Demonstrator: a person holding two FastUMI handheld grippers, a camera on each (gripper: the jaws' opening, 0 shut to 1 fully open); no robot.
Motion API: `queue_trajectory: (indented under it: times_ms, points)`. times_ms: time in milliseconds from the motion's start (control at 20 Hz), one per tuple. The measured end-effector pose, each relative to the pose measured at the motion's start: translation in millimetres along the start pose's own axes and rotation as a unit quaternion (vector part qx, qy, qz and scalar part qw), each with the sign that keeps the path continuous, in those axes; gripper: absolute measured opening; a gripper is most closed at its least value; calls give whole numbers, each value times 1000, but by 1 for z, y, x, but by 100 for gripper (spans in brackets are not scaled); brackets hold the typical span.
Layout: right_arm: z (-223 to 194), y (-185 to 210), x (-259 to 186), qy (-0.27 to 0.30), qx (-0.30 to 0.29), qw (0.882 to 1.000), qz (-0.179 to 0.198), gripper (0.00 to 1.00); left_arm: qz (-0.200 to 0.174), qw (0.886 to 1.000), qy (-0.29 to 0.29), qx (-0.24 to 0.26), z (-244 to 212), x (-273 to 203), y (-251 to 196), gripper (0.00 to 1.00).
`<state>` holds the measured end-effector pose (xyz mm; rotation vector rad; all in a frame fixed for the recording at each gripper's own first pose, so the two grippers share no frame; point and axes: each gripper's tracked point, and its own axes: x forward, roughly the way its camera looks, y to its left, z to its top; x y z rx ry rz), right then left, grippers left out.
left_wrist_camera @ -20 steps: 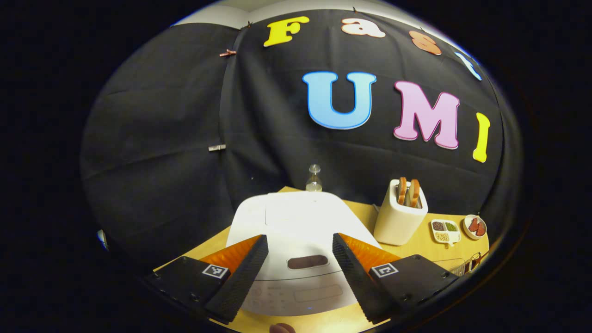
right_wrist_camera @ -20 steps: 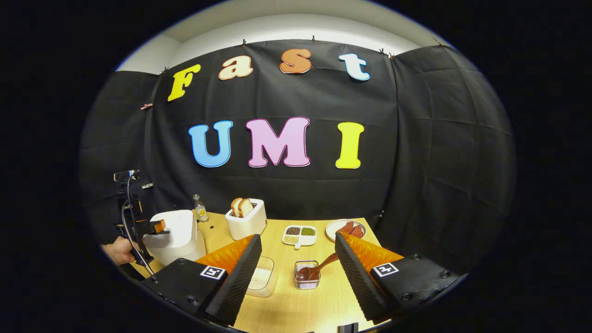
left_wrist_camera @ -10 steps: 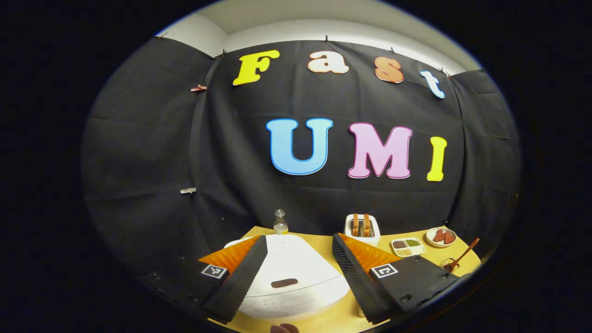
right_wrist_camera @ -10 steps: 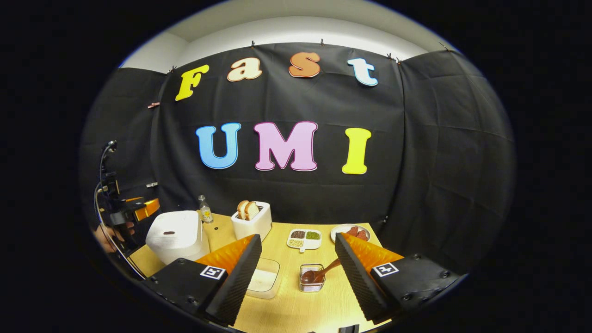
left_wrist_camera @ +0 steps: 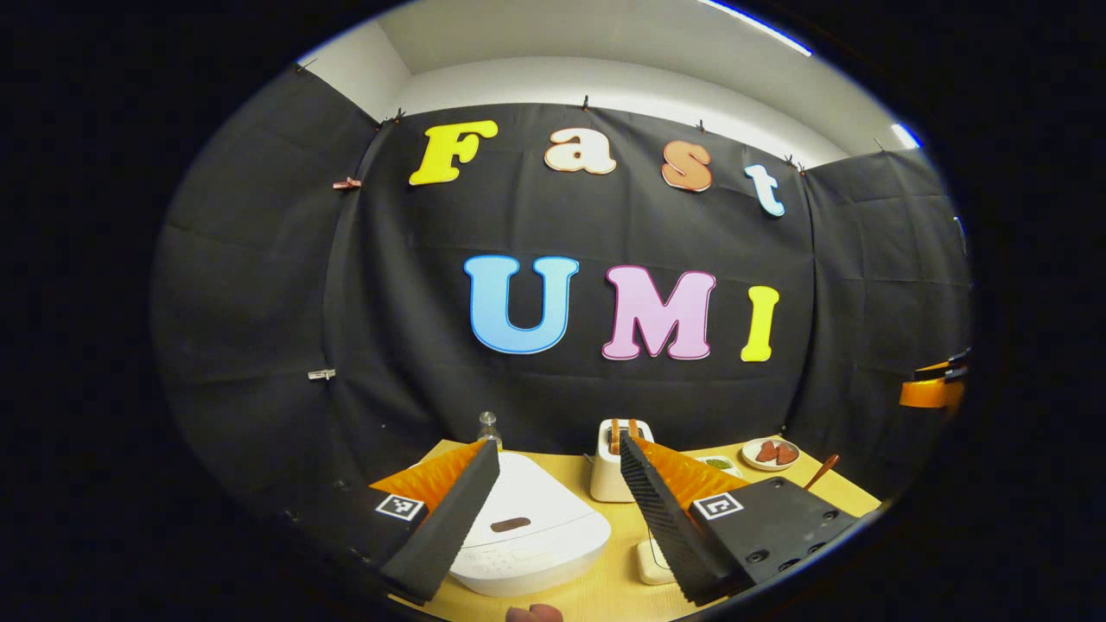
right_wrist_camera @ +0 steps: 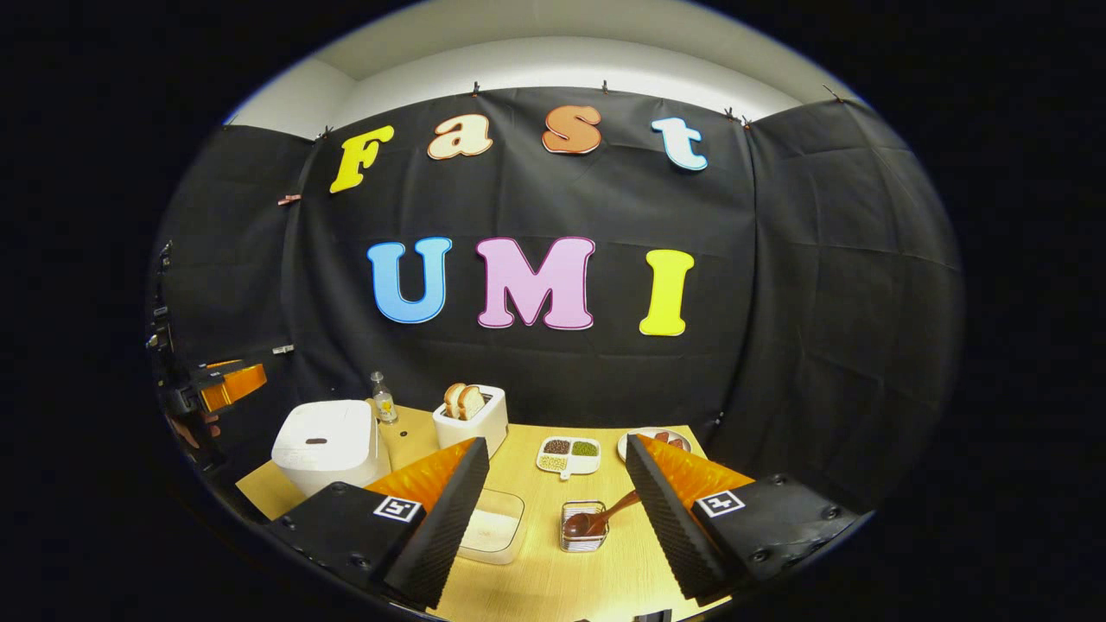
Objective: Close the left gripper, press the button to open the rice cooker; take a wooden spoon from the chopstick holder with the right hand, scoop a spoonful of rice and pour it into the rice cooker, then put the wooden spoon back into the chopstick holder.
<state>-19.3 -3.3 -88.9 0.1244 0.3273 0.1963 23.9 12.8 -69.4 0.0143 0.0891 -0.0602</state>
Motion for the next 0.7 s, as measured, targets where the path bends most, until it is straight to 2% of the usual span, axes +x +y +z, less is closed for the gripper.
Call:
queue_trajectory:
  times_ms: [350, 700]
  points:
    - [4, 2, -2, -8, 6, 1000, 2, 99, -9, 1000, -14, -8, 3, -32, 4, 97]
    - [-1, 1, -5, -4, 5, 1000, -1, 99, 1, 1000, -10, 4, 1, -37, 18, 98]
